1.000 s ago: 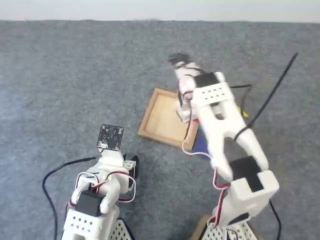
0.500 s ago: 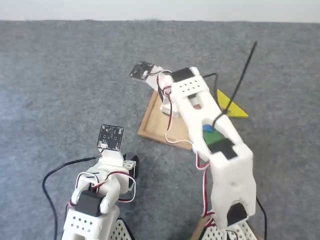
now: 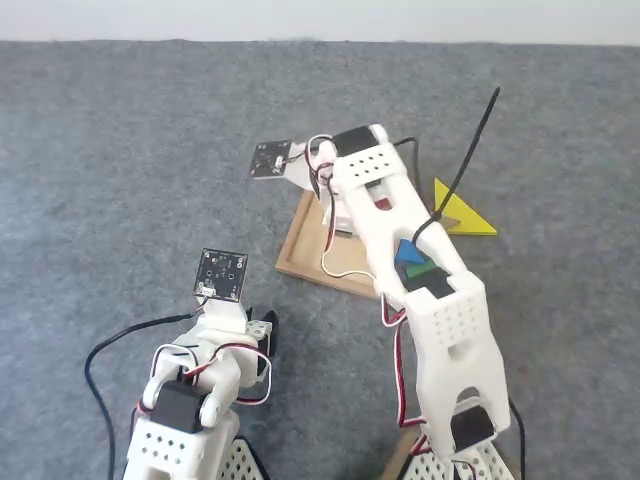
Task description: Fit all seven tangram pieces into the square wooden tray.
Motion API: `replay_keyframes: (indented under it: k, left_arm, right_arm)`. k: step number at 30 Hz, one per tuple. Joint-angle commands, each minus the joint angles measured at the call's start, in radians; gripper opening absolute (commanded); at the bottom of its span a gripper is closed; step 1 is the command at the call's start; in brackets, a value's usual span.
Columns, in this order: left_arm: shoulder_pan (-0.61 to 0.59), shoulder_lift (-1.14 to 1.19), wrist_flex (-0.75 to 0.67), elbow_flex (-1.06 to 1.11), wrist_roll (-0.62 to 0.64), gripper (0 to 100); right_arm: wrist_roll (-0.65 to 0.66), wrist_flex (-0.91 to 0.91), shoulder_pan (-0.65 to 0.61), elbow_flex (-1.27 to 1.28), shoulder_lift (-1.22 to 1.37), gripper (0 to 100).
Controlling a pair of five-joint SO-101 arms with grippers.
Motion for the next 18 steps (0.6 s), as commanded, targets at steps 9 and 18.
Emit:
replay_keyframes:
  k: [9,18]
  left_arm:
    - [0.002,-0.017,0.002,-0.012,0.006,11]
    - [0.002,-0.017,0.002,-0.012,0.006,11]
  right_arm:
    - [0.012,0.050,0.013,-0.060,-0.012,36.2]
    - [-0.095,0.136,0.039,-0.187,-0.087,36.1]
